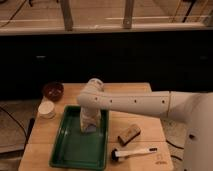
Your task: Place sponge in tray
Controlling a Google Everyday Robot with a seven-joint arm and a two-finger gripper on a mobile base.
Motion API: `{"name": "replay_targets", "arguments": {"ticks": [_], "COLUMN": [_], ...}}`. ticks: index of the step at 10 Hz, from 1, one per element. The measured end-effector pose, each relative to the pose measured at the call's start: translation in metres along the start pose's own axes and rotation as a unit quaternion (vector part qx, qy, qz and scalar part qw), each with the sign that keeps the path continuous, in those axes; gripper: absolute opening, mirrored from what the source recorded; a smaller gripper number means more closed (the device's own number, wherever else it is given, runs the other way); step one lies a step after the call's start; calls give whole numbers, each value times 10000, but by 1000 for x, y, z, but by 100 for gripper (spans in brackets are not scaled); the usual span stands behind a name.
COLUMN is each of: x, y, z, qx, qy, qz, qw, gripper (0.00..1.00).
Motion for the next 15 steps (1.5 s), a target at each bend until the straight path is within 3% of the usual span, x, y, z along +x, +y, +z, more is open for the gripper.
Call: {"name": "replay_targets", "arguments": {"ticks": [2, 7, 11, 14, 15], "x": [-1, -3, -5, -7, -7], "y": [0, 1, 2, 1, 2], "z": [0, -1, -2, -4, -4], "qx": [3, 3, -2, -12, -13], "qy": [-9, -20, -26, -27, -29], "qz": [-32, -134, -199, -293, -314], "qw": [10000, 9999, 9998, 9996, 9995], "gripper": [4, 13, 10, 21, 17]}}
